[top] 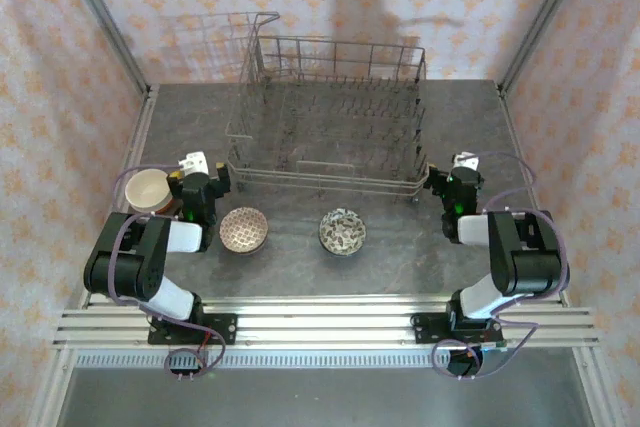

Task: Load the bowls into the dish rack

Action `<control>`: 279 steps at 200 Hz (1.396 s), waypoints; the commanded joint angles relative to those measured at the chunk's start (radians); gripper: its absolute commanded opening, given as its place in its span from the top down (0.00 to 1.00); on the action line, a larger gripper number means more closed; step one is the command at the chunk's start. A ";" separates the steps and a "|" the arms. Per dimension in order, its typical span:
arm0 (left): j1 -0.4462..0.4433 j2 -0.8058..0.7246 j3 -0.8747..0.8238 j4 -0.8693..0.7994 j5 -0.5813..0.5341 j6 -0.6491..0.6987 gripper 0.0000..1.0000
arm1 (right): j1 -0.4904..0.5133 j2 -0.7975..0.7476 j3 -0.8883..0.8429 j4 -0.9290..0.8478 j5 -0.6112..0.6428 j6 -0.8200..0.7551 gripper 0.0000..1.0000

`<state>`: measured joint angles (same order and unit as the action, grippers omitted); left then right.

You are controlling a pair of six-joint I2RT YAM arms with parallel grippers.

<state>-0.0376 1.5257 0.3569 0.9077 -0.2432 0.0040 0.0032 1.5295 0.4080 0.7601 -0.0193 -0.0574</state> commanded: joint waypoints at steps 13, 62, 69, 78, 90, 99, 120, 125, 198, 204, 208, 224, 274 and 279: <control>-0.001 0.007 0.008 0.026 -0.005 -0.006 0.01 | 0.010 -0.005 0.015 0.015 -0.010 -0.002 0.01; -0.001 0.006 0.008 0.022 -0.002 -0.007 0.01 | 0.009 -0.004 0.016 0.014 0.002 0.004 0.01; 0.000 0.005 0.010 0.017 0.013 -0.004 0.01 | 0.009 -0.003 0.015 0.013 0.005 0.005 0.01; 0.007 0.002 0.022 -0.011 0.048 -0.004 0.01 | 0.008 -0.003 0.018 0.013 0.005 0.005 0.01; 0.019 0.004 0.023 -0.009 0.074 -0.006 0.01 | 0.008 -0.003 0.017 0.012 0.005 0.005 0.01; 0.019 0.005 0.022 -0.007 0.075 -0.005 0.01 | 0.007 -0.001 0.018 0.013 0.004 0.005 0.01; 0.019 0.005 0.022 -0.007 0.074 -0.005 0.01 | 0.007 -0.001 0.019 0.011 0.005 0.005 0.01; 0.019 0.005 0.022 -0.006 0.073 -0.006 0.01 | 0.007 -0.001 0.019 0.010 0.005 0.005 0.01; 0.019 0.005 0.022 -0.007 0.074 -0.006 0.01 | 0.007 -0.002 0.018 0.010 0.004 0.004 0.01; 0.019 0.005 0.022 -0.007 0.074 -0.005 0.01 | 0.007 -0.003 0.017 0.012 0.004 0.004 0.01; 0.019 0.005 0.022 -0.006 0.074 -0.004 0.01 | 0.007 -0.002 0.017 0.012 0.005 0.004 0.01; 0.019 0.005 0.022 -0.007 0.073 -0.004 0.01 | 0.008 -0.003 0.017 0.012 0.005 0.003 0.01; 0.019 0.005 0.022 -0.004 0.073 -0.004 0.01 | 0.007 -0.003 0.017 0.012 0.005 0.004 0.01; 0.019 0.005 0.022 -0.004 0.074 -0.004 0.01 | 0.007 -0.003 0.016 0.013 0.005 0.004 0.01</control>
<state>-0.0254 1.5257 0.3595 0.9047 -0.1646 0.0006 0.0032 1.5295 0.4080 0.7601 -0.0185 -0.0574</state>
